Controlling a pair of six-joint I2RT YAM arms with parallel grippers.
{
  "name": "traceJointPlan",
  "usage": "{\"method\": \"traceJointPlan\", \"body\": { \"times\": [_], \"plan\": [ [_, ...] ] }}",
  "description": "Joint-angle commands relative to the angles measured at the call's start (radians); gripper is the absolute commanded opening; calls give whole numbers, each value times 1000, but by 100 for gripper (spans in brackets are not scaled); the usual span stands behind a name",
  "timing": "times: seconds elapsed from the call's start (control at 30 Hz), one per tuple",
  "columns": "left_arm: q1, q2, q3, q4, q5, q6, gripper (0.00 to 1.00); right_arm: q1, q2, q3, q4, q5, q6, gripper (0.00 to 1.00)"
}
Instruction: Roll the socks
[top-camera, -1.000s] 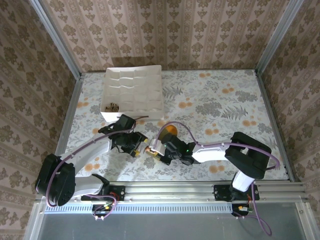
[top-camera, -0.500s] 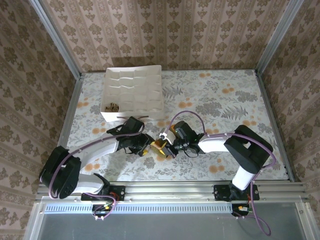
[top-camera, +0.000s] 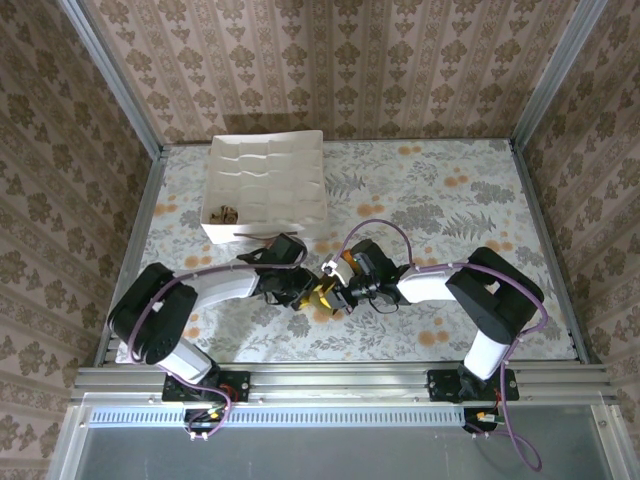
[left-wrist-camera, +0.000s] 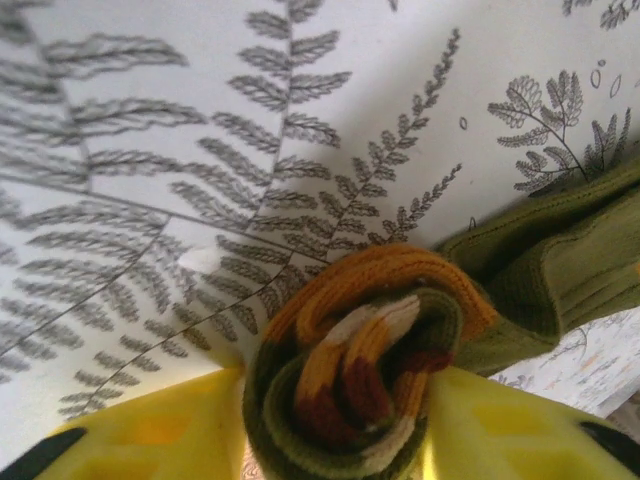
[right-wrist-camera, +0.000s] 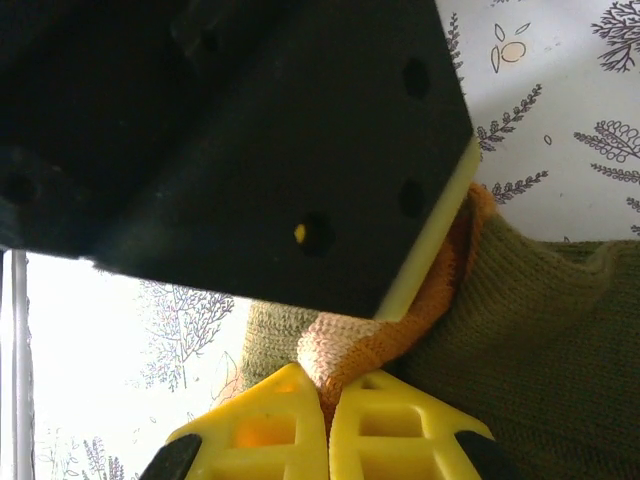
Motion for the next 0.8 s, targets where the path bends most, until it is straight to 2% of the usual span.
{"method": "traceJointPlan", "body": {
  "times": [0.0, 0.07, 0.1, 0.13, 0.2, 0.27, 0.37, 0.47, 0.57, 0.77],
  "plan": [
    [-24, 68, -25, -75, 27, 6, 28, -4, 71, -37, -205, 89, -5, 0],
    [-16, 63, -53, -120, 14, -19, 6, 0, 69, -19, -222, 102, -36, 0],
    [-10, 50, -67, -152, 2, -34, 0, 5, 61, -10, -232, 112, -56, 0],
    [0, 29, -86, -191, -16, -49, 0, 17, 44, -1, -237, 129, -88, 1],
    [18, -35, -113, -282, -66, -76, 0, 54, -17, 0, -226, 175, -160, 14],
    [29, -119, -116, -422, -141, -108, 0, 134, -131, -25, -188, 302, -257, 31],
    [28, -198, -94, -568, -204, -145, 0, 272, -276, -57, -152, 516, -329, 44],
    [22, -200, -80, -605, -190, -176, 0, 414, -323, -64, -141, 678, -319, 47],
    [9, -165, -55, -612, -167, -206, 0, 529, -291, -51, -106, 794, -310, 49],
    [8, -59, 29, -623, -128, -157, 0, 644, -118, 42, -68, 953, -314, 50]
  ]
}}
